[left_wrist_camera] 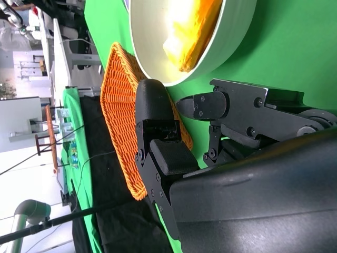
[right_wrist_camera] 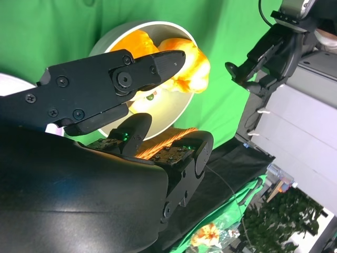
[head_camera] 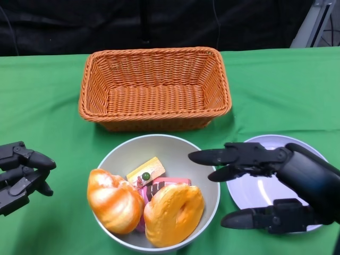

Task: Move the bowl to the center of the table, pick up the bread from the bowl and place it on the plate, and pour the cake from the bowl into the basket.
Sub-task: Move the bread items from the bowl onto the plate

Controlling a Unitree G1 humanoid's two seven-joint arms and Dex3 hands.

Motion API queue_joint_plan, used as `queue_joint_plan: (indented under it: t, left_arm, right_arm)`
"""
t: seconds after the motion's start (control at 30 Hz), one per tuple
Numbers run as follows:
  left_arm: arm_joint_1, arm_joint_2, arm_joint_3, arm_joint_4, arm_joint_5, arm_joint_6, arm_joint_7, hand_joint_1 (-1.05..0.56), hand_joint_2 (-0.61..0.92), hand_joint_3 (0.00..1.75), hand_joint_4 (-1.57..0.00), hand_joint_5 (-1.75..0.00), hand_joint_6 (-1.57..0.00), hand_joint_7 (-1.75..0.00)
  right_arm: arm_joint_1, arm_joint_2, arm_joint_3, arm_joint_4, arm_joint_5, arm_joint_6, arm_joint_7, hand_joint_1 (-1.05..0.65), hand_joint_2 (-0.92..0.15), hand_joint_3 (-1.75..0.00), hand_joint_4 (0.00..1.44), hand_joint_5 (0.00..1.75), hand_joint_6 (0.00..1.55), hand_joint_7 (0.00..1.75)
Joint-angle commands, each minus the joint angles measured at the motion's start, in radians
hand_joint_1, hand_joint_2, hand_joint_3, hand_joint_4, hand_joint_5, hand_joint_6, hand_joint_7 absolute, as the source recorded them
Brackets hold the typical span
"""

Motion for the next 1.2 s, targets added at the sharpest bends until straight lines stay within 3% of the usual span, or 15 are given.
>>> queue_joint_plan:
  t: [0.03,0.2,0.43,0.6,0.77,1.0,1.2]
  left_arm:
    - [-0.005,0.004,-0.007,0.005,0.018,-0.018,0.021,0.00,0.92,0.40,-0.76,-1.43,-0.91,-0.90]
    - [-0.014,0.003,-0.014,0.027,0.024,-0.024,0.025,0.01,0.92,0.40,-0.74,-1.45,-0.89,-0.91]
    - [-0.015,-0.001,-0.021,0.031,0.033,-0.025,0.043,0.01,0.92,0.40,-0.73,-1.46,-0.87,-0.93]
    - [-0.011,-0.001,-0.032,0.044,0.069,-0.055,0.058,0.01,0.92,0.42,-0.73,-1.43,-0.86,-0.94]
    - [-0.004,-0.011,-0.029,0.031,0.059,-0.046,0.059,0.01,0.92,0.42,-0.74,-1.42,-0.86,-0.95]
    - [0.003,-0.011,-0.038,0.024,0.085,-0.061,0.067,0.00,0.92,0.42,-0.74,-1.41,-0.85,-0.97]
    - [-0.006,-0.009,-0.041,0.052,0.092,-0.087,0.065,0.00,0.92,0.42,-0.74,-1.42,-0.84,-0.98]
  right_arm:
    - [-0.045,-0.014,0.041,-0.003,-0.026,0.031,0.009,-0.54,-0.89,0.00,0.56,0.34,0.49,0.04]
    - [-0.118,-0.022,0.119,0.066,-0.094,0.058,0.019,-0.59,-0.92,-0.04,0.60,0.27,0.50,0.02]
    - [-0.191,-0.001,0.200,0.255,-0.147,0.008,0.039,-0.60,-0.92,-0.06,0.67,0.25,0.52,0.03]
    - [-0.252,0.028,0.257,0.439,-0.202,-0.122,0.024,-0.60,-0.92,-0.07,0.72,0.25,0.55,0.03]
    - [-0.297,0.053,0.294,0.540,-0.263,-0.189,0.028,-0.63,-0.92,-0.10,0.73,0.24,0.54,0.02]
    - [-0.324,0.093,0.325,0.612,-0.350,-0.232,0.013,-0.65,-0.92,-0.11,0.69,0.20,0.52,0.00]
    - [-0.322,0.113,0.318,0.595,-0.390,-0.219,0.015,-0.65,-0.92,-0.09,0.69,0.19,0.53,0.01]
